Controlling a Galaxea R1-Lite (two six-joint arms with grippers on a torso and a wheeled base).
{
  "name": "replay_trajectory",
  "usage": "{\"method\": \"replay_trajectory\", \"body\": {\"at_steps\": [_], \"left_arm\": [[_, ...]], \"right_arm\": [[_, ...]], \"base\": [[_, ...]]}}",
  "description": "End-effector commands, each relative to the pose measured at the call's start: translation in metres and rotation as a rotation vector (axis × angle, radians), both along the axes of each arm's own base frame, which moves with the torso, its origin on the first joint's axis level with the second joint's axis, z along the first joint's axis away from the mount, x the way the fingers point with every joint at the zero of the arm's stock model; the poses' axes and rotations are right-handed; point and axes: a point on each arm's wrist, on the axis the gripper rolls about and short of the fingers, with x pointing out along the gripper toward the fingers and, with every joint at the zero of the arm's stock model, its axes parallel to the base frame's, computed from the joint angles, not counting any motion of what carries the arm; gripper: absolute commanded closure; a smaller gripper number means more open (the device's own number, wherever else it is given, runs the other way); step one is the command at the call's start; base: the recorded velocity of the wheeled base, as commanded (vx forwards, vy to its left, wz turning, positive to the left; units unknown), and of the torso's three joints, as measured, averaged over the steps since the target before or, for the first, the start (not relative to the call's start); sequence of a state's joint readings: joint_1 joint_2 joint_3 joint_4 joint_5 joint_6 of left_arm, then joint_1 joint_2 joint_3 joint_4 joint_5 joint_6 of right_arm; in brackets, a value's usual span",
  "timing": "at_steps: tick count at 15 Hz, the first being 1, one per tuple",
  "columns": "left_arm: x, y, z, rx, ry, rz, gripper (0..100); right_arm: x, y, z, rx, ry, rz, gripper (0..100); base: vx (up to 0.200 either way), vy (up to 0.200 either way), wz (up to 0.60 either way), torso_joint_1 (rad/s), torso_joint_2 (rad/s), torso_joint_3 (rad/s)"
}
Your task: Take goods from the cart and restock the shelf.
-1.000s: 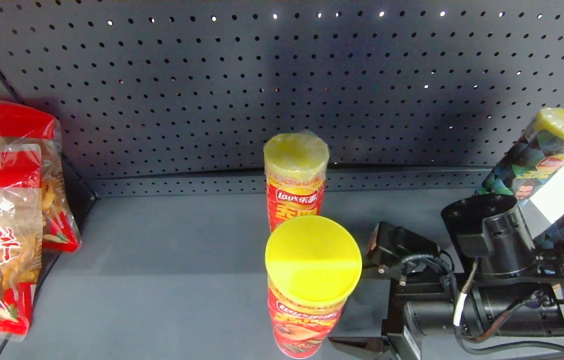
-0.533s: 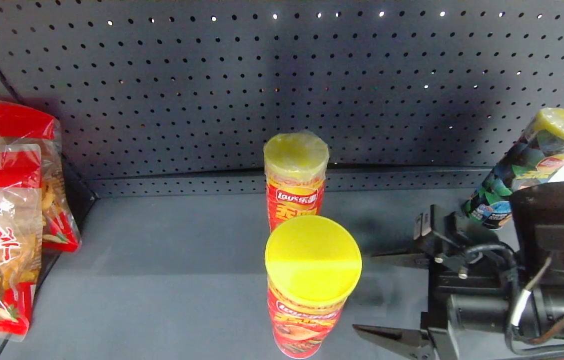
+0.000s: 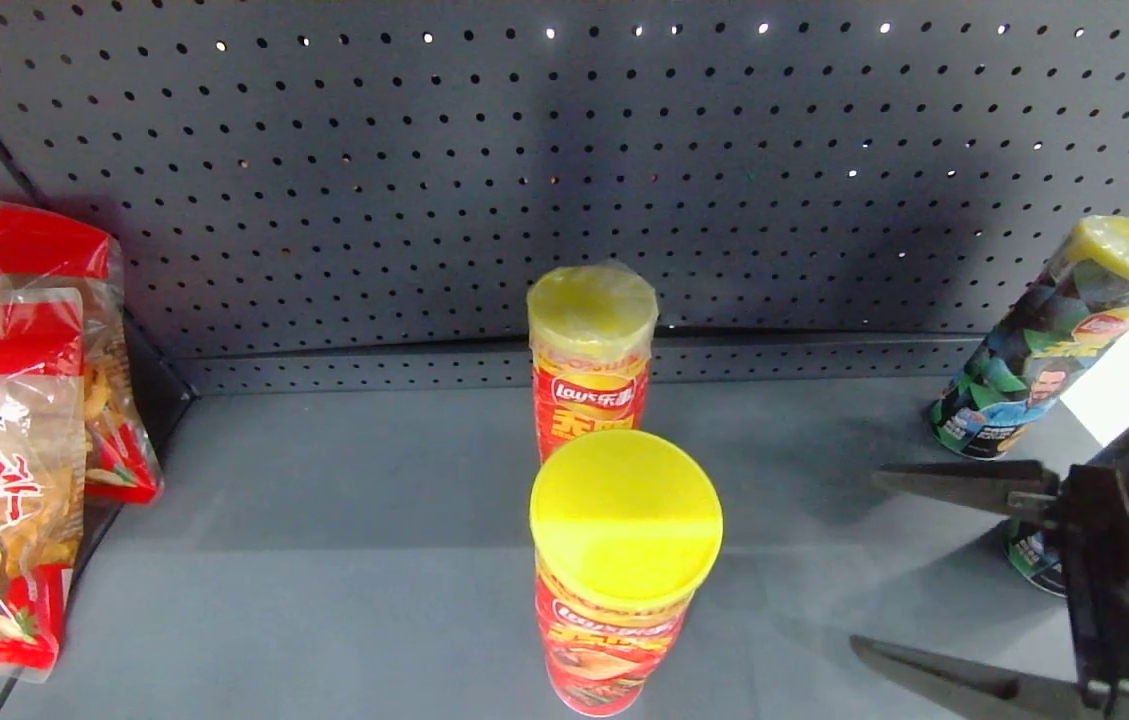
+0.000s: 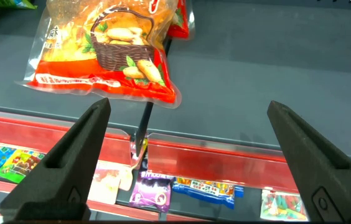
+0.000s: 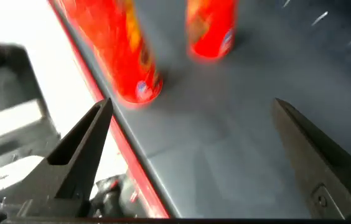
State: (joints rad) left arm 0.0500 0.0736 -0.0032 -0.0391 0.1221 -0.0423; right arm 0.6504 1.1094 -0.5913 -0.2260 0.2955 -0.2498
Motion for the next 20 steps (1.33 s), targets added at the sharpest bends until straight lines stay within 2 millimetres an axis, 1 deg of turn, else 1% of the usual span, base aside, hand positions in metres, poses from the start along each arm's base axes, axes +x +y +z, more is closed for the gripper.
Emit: {"method": "replay_trajectory", "body": {"at_steps": [1, 2, 4, 6, 7, 10, 12, 13, 14, 16, 17, 18, 19, 20], "left_arm": [[0.000, 0.000, 0.000, -0.001, 0.001, 0.001, 0], [0.000, 0.000, 0.000, -0.001, 0.001, 0.001, 0], [0.000, 0.000, 0.000, -0.001, 0.001, 0.001, 0], [0.000, 0.000, 0.000, -0.001, 0.001, 0.001, 0], [0.000, 0.000, 0.000, -0.001, 0.001, 0.001, 0], [0.000, 0.000, 0.000, -0.001, 0.001, 0.001, 0], [0.000, 0.000, 0.000, -0.001, 0.001, 0.001, 0], [0.000, 0.000, 0.000, -0.001, 0.002, 0.001, 0], [0.000, 0.000, 0.000, -0.001, 0.001, 0.001, 0], [0.000, 0.000, 0.000, -0.001, 0.001, 0.001, 0], [0.000, 0.000, 0.000, -0.001, 0.001, 0.001, 0], [0.000, 0.000, 0.000, -0.001, 0.001, 0.001, 0], [0.000, 0.000, 0.000, -0.001, 0.001, 0.001, 0], [0.000, 0.000, 0.000, -0.001, 0.002, 0.001, 0]], "right_arm": [[-0.014, -0.013, 0.036, 0.098, -0.132, -0.018, 0], [-0.019, -0.019, 0.051, 0.136, -0.185, -0.030, 0], [-0.029, -0.025, 0.058, 0.164, -0.224, -0.016, 0], [-0.044, -0.034, 0.055, 0.183, -0.251, -0.002, 0], [-0.047, -0.036, 0.053, 0.184, -0.255, -0.002, 0], [-0.067, -0.052, 0.042, 0.207, -0.283, -0.013, 0], [-0.083, -0.066, 0.042, 0.207, -0.289, -0.062, 0], [-0.085, -0.068, 0.044, 0.209, -0.295, -0.069, 0], [-0.106, -0.083, 0.044, 0.220, -0.296, -0.124, 0], [-0.142, -0.103, 0.037, 0.249, -0.228, -0.229, 0], [-0.151, -0.106, 0.038, 0.275, -0.205, -0.273, 0], [-0.157, -0.109, 0.040, 0.321, -0.193, -0.355, 0], [-0.158, -0.110, 0.040, 0.356, -0.180, -0.428, 0], [-0.160, -0.115, 0.037, 0.418, -0.160, -0.571, 0]], "base": [[0.000, 0.000, 0.00, 0.000, 0.00, 0.000], [0.000, 0.000, 0.00, 0.000, 0.00, 0.000], [0.000, 0.000, 0.00, 0.000, 0.00, 0.000], [0.000, 0.000, 0.00, 0.000, 0.00, 0.000], [0.000, 0.000, 0.00, 0.000, 0.00, 0.000], [0.000, 0.000, 0.00, 0.000, 0.00, 0.000], [0.000, 0.000, 0.00, 0.000, 0.00, 0.000], [0.000, 0.000, 0.00, 0.000, 0.00, 0.000], [0.000, 0.000, 0.00, 0.000, 0.00, 0.000], [0.000, 0.000, 0.00, 0.000, 0.00, 0.000], [0.000, 0.000, 0.00, 0.000, 0.00, 0.000], [0.000, 0.000, 0.00, 0.000, 0.00, 0.000], [0.000, 0.000, 0.00, 0.000, 0.00, 0.000], [0.000, 0.000, 0.00, 0.000, 0.00, 0.000]]}}
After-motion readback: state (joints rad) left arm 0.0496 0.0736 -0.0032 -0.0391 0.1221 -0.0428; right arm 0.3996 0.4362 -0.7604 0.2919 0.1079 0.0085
